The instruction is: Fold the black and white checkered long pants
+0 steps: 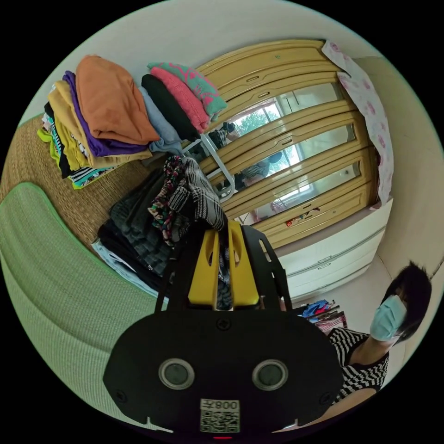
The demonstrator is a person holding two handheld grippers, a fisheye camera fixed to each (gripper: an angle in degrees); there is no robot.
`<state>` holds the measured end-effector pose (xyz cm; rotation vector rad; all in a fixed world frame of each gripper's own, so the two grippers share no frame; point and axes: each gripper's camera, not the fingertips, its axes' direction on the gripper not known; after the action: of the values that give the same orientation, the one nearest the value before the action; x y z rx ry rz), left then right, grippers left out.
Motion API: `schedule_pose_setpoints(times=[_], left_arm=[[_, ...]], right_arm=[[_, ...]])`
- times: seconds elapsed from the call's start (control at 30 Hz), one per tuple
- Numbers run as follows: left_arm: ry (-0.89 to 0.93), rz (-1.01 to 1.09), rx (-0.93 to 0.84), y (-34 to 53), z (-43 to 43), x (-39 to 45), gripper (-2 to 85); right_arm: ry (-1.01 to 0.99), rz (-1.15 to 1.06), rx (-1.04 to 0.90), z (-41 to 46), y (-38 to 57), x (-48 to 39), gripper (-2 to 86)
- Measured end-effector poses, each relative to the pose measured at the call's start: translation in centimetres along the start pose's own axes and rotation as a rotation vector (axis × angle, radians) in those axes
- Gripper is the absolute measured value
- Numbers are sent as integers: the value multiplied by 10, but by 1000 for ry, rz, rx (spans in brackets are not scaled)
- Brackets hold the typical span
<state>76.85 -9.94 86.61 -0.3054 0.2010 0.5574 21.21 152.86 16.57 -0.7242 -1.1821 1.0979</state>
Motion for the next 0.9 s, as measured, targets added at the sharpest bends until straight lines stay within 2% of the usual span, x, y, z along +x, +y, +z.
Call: schedule_pose_setpoints(times=[0.1, 0.23, 0.4, 0.53, 0.67, 0.77, 0.9], left_arm=[[-16, -13, 8, -5, 2, 17, 44], [-34, -54, 112, -11, -8, 37, 39], [-90, 61, 249, -18, -17, 83, 12], [-67, 152, 198, -36, 11, 110, 4], [-220, 86, 122, -50, 44, 102, 1], [-249, 35, 150, -53, 51, 91, 0], [-315, 87, 144, -60, 62, 97, 0]], right_arm=[[-19, 28, 25, -7, 17, 11, 18], [-56, 68, 82, -25, 44, 22, 7], [40, -2, 159, -51, 46, -9, 1], [214, -147, 192, -42, 5, -62, 0], [472, -233, 182, -4, -50, -90, 0], [602, -222, 203, 13, -82, -85, 0], [720, -182, 174, 34, -98, -67, 0]])
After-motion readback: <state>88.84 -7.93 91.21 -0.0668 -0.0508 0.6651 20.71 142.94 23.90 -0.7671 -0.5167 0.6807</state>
